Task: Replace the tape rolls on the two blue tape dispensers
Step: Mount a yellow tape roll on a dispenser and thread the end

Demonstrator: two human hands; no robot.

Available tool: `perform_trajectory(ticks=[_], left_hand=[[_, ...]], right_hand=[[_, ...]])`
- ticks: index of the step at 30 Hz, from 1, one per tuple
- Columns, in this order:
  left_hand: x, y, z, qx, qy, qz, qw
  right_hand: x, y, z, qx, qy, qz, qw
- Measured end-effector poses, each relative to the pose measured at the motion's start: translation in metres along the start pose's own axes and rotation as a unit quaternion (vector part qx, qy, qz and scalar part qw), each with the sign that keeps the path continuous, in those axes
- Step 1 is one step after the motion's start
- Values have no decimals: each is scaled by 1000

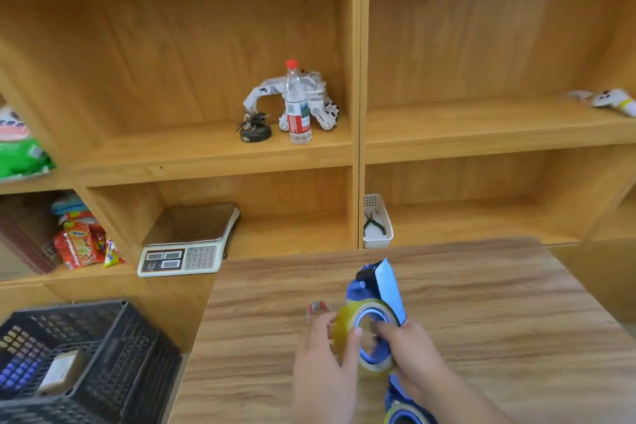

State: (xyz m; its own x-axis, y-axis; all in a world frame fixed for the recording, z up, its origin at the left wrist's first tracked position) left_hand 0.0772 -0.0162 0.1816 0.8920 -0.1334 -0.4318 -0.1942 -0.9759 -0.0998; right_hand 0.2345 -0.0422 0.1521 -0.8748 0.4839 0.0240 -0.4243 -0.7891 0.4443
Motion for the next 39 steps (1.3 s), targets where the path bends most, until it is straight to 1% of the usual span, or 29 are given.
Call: perform_trajectory(ticks=[3,6,9,11,14,16,18,20,23,28,34,37,39], left_hand=[[-7,5,-15,38,6,30,999],[-26,-6,-31,94,10,72,993],[-47,-21,-47,133,-19,147,980],[-56,-29,-56,152,-36,189,969],[-60,-34,-68,163,-29,239,957],[-61,-34,-73,177,-46,252,950],[-63,-34,-79,206,-88,252,942],[-64,-34,-83,242,-132,254,927],[-66,-33,-85,296,-198,268,895],[-70,-36,-104,348,-239,301,855],[-67,-45,-137,404,-296,382,776],[-63,-52,-151,418,-299,405,756],[-62,-58,-159,421,-299,410,752]], right_hand=[[-11,11,7,12,-57,56,997],[-19,23,18,16,-76,129,989],[-22,35,31,14,-78,186,979],[-22,41,36,14,-73,212,974],[-21,44,38,20,-63,229,971],[-20,45,35,23,-64,239,969],[-19,47,32,26,-63,251,966],[-19,48,29,31,-64,257,964],[-17,52,27,38,-48,274,960],[-12,56,24,61,-32,295,953],[-5,70,32,66,-25,329,942],[0,68,31,61,-26,340,938],[1,66,32,58,-31,349,935]])
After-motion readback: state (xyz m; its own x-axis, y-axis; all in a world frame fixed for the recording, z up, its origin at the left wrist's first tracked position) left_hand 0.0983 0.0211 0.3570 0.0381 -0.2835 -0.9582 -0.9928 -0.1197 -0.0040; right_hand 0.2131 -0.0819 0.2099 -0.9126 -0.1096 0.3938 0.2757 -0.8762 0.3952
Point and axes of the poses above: each hand's wrist, its own y-axis away from the middle knuckle, its own x-axis out of the palm, z = x × y, the point moved 2 cm from there along -y, towards the middle knuckle, and after that the axes turned 5 degrees about y, right-handed, at the moved point
